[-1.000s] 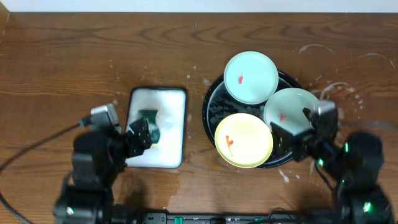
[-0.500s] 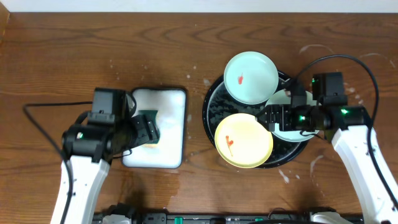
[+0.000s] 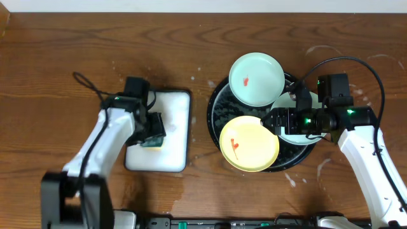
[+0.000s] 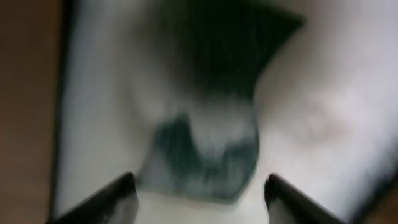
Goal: Clean dirty plates on tray and stack at the side
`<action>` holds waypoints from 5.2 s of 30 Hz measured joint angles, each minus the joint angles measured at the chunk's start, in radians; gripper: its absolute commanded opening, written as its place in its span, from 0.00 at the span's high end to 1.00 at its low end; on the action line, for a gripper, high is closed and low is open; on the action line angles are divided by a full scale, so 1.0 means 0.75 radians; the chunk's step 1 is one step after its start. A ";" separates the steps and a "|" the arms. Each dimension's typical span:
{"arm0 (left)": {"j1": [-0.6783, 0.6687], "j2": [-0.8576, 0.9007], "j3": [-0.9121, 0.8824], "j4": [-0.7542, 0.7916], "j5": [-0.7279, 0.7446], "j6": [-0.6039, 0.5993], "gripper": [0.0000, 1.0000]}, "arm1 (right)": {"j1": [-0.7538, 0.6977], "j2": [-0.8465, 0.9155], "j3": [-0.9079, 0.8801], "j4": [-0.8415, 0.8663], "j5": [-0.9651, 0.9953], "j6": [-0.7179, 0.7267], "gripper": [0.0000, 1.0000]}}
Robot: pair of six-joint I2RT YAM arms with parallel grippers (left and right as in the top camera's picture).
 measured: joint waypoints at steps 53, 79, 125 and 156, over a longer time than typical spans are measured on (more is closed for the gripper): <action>0.002 0.220 0.224 0.091 -0.115 0.111 0.36 | 0.000 0.000 0.000 -0.009 0.000 0.000 0.17; 0.003 0.101 -0.081 0.255 -0.101 0.062 0.93 | 0.000 0.000 0.000 -0.144 0.060 0.003 0.21; -0.355 -0.123 0.253 -0.193 0.122 0.057 0.92 | 0.223 0.304 -0.360 0.636 0.618 0.452 0.99; -0.797 0.449 0.266 0.602 0.313 -0.533 0.92 | 0.230 0.304 -0.360 0.643 0.702 0.506 0.99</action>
